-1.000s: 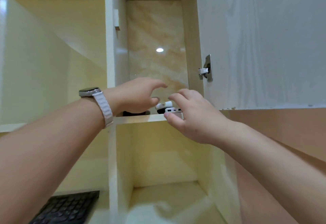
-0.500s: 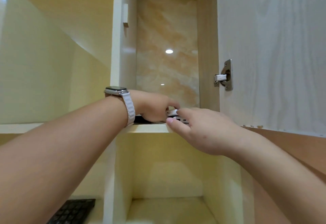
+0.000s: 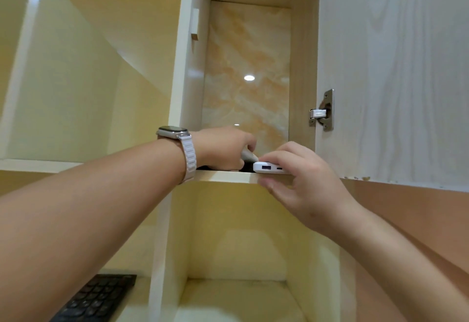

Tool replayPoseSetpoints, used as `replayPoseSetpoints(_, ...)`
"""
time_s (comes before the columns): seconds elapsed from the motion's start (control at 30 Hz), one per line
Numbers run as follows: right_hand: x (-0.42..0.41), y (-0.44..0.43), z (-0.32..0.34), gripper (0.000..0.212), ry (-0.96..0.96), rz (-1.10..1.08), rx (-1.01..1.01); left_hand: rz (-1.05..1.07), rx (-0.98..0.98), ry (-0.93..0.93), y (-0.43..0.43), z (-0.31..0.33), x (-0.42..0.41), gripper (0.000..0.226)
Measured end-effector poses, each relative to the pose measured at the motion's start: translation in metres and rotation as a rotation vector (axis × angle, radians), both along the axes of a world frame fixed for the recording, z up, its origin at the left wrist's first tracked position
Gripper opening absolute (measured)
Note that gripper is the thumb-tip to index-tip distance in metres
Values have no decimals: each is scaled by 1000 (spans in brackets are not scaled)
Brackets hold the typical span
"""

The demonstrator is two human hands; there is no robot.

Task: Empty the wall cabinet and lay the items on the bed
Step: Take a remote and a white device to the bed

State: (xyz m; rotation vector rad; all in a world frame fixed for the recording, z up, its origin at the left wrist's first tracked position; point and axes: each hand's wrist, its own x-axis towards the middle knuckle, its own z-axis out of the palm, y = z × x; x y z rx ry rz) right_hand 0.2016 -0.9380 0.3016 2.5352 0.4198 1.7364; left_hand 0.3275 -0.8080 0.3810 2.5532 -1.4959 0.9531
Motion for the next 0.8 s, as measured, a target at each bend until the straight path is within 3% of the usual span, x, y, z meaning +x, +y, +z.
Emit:
replayPoseSetpoints(0.17, -11, 3, -11, 16, -244, 16, -128, -19, -100, -67, 7, -4, -4, 11)
replayPoseSetpoints(0.37, -17, 0, -33, 9, -461, -66, -225, 53, -155, -121, 17, -7, -18, 19)
replayPoseSetpoints(0.53, -21, 2, -49, 23, -487, -28, -56, 100, -169, -117, 33, -4, -31, 26)
replayPoseSetpoints(0.63, -25, 3, -57, 25, -511, -144, -17, 96, -158, -187, 35, -12, -31, 11)
replayPoseSetpoints(0.8, -35, 2, -72, 25, -558, -182, 72, 15, -366, -249, 42, -28, -28, 14)
